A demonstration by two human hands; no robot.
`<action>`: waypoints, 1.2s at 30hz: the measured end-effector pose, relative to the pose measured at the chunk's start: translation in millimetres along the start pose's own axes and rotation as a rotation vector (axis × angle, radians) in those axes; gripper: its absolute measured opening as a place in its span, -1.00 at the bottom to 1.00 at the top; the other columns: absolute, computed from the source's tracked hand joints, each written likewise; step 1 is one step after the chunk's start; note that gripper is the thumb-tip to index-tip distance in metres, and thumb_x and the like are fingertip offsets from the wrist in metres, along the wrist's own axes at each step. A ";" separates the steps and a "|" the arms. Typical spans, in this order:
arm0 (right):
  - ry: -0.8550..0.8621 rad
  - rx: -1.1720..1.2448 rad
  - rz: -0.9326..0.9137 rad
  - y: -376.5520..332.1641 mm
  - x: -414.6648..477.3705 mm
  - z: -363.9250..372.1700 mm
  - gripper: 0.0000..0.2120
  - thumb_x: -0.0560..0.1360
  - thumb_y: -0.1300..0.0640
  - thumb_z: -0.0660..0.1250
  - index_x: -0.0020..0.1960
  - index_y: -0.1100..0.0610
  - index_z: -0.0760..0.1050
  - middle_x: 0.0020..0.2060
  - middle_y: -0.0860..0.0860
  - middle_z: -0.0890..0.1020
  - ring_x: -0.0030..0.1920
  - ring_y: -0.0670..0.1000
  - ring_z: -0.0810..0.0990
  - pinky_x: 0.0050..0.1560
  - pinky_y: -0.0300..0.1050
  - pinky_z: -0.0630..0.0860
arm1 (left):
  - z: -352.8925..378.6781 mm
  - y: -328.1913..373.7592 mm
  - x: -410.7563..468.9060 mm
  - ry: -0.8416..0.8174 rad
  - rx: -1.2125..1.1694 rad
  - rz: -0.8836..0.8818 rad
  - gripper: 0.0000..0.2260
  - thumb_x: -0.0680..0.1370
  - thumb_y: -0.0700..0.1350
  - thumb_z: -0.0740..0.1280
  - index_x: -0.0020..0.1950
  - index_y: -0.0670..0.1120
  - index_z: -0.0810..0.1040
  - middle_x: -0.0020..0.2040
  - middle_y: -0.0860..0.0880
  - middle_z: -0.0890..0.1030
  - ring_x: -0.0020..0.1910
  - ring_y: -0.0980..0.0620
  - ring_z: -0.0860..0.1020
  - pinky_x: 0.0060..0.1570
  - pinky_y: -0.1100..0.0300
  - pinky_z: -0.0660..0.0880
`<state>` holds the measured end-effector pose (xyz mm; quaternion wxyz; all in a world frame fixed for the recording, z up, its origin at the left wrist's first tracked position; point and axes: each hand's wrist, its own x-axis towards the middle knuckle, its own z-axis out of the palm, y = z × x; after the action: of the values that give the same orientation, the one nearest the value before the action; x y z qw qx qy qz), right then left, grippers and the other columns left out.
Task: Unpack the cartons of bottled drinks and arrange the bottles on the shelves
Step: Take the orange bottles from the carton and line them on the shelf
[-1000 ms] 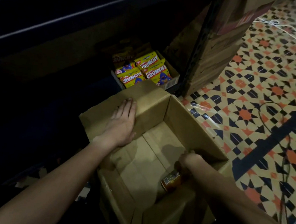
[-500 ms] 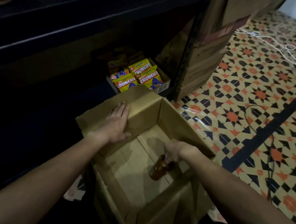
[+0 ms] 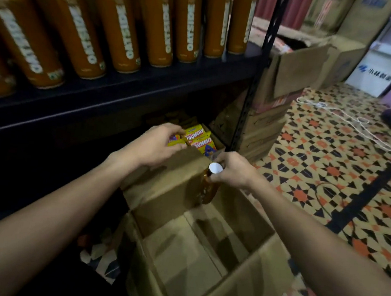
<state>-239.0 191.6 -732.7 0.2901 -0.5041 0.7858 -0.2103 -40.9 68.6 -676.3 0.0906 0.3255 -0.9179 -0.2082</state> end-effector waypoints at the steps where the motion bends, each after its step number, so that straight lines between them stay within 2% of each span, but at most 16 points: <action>1: 0.034 0.016 -0.014 -10.4 -2.0 -11.4 -0.67 0.36 0.01 0.58 0.05 0.06 0.59 -0.09 -0.04 0.64 -0.06 -0.04 0.62 -0.22 -0.14 0.49 | -12.8 6.5 -1.8 0.027 0.000 0.010 -0.57 0.58 0.02 0.37 0.42 -0.07 0.47 0.40 -0.07 0.49 0.34 -0.01 0.48 0.33 0.09 0.41; 4: 0.121 0.055 -0.078 -48.1 -9.2 -49.4 -0.74 0.35 0.04 0.56 -0.03 0.08 0.61 -0.15 0.00 0.66 -0.16 -0.04 0.64 -0.32 -0.16 0.49 | -58.9 27.3 -10.2 0.102 0.018 0.044 -0.58 0.59 0.03 0.35 0.43 0.00 0.45 0.43 0.01 0.45 0.37 0.05 0.44 0.32 0.11 0.42; 8: 0.207 0.141 -0.181 -92.3 -21.7 -92.9 -0.80 0.37 0.06 0.55 -0.04 0.05 0.63 -0.14 0.00 0.68 -0.10 -0.04 0.65 -0.19 -0.12 0.55 | -105.1 47.3 -18.8 0.198 0.041 0.109 -0.64 0.61 0.02 0.31 0.41 0.04 0.46 0.40 0.06 0.47 0.34 0.12 0.44 0.20 0.25 0.36; 12: 0.269 0.242 -0.259 -140.1 -38.6 -137.2 -0.81 0.43 0.12 0.52 0.02 0.11 0.63 -0.12 0.02 0.68 -0.07 -0.04 0.66 -0.18 -0.16 0.56 | -156.2 68.7 -24.1 0.314 0.095 0.167 -0.66 0.62 0.03 0.29 0.39 0.04 0.49 0.36 0.07 0.49 0.33 0.11 0.44 0.21 0.24 0.37; 16: 0.341 0.315 -0.316 -181.9 -45.2 -175.0 -0.81 0.45 0.11 0.51 0.04 0.13 0.64 -0.12 0.05 0.71 -0.08 0.01 0.70 -0.11 -0.06 0.67 | -198.4 86.0 -24.5 0.406 0.105 0.217 -0.69 0.62 0.02 0.31 0.36 0.03 0.53 0.33 0.06 0.52 0.32 0.10 0.45 0.30 0.15 0.41; 20: 0.411 0.394 -0.368 -214.8 -45.8 -205.2 -0.81 0.42 0.13 0.52 0.00 0.18 0.67 -0.09 0.11 0.73 -0.05 0.10 0.73 -0.10 0.06 0.68 | -236.4 92.0 -17.9 0.481 0.098 0.242 -0.71 0.61 -0.01 0.32 0.34 0.04 0.53 0.26 0.05 0.55 0.22 0.12 0.49 0.19 0.22 0.41; 22: 0.437 0.408 -0.407 -227.9 -42.8 -218.8 -0.80 0.43 0.13 0.51 0.00 0.21 0.68 -0.04 0.09 0.72 -0.08 0.04 0.72 -0.17 -0.06 0.67 | -251.4 91.8 -9.8 0.490 0.114 0.229 -0.70 0.62 -0.01 0.31 0.35 0.02 0.53 0.27 0.04 0.54 0.22 0.11 0.48 0.15 0.25 0.39; 24: 0.482 0.428 -0.429 -238.6 -35.5 -231.9 -0.80 0.44 0.10 0.50 -0.03 0.21 0.69 -0.07 0.11 0.72 -0.11 0.02 0.70 -0.23 -0.10 0.63 | -263.7 90.1 0.6 0.479 0.145 0.205 -0.67 0.61 0.02 0.30 0.37 0.01 0.51 0.31 0.03 0.52 0.26 0.10 0.48 0.15 0.26 0.39; 29: 0.553 0.588 -0.488 -260.6 -11.4 -261.3 -0.78 0.38 0.07 0.52 -0.09 0.22 0.68 -0.06 0.20 0.70 -0.05 0.12 0.69 -0.06 0.23 0.67 | -290.1 79.6 32.1 0.461 0.257 0.124 -0.65 0.61 0.04 0.30 0.39 0.00 0.48 0.33 -0.03 0.52 0.28 0.02 0.50 0.22 0.13 0.46; 31: 0.582 0.662 -0.525 -270.4 -4.1 -271.5 -0.82 0.44 0.14 0.49 -0.05 0.24 0.65 -0.08 0.16 0.70 -0.06 0.08 0.70 -0.10 0.08 0.70 | -298.1 73.7 44.9 0.452 0.289 0.087 -0.64 0.62 0.03 0.29 0.41 0.01 0.46 0.34 -0.04 0.51 0.28 0.01 0.50 0.23 0.08 0.49; 33: 0.605 0.746 -0.555 -279.2 5.9 -277.9 -0.82 0.48 0.18 0.47 0.02 0.27 0.62 -0.12 0.09 0.68 -0.14 -0.01 0.70 -0.21 -0.08 0.68 | -302.4 67.1 57.6 0.428 0.307 0.055 -0.63 0.62 0.02 0.29 0.42 0.01 0.44 0.35 -0.03 0.50 0.28 0.02 0.50 0.18 0.15 0.47; 34: 0.623 0.778 -0.566 -282.7 10.7 -279.9 -0.79 0.49 0.19 0.46 0.06 0.29 0.61 -0.13 0.07 0.67 -0.15 -0.04 0.68 -0.22 -0.08 0.68 | -303.8 63.9 63.3 0.417 0.320 0.042 -0.62 0.62 0.01 0.29 0.43 0.00 0.43 0.35 -0.03 0.50 0.28 0.02 0.49 0.15 0.18 0.44; 36: 0.673 0.809 -0.571 -289.6 24.3 -283.2 -0.76 0.49 0.18 0.46 0.08 0.30 0.59 -0.09 0.07 0.64 -0.09 -0.04 0.66 -0.11 0.00 0.70 | -307.7 57.4 76.9 0.396 0.343 0.017 -0.62 0.62 0.01 0.29 0.43 0.00 0.42 0.36 -0.03 0.50 0.30 0.02 0.48 0.19 0.16 0.44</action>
<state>-242.0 63.4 -347.7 0.1261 -0.4503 0.5255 -0.7108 -39.5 -39.5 -372.6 0.2137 0.3629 -0.9068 0.0187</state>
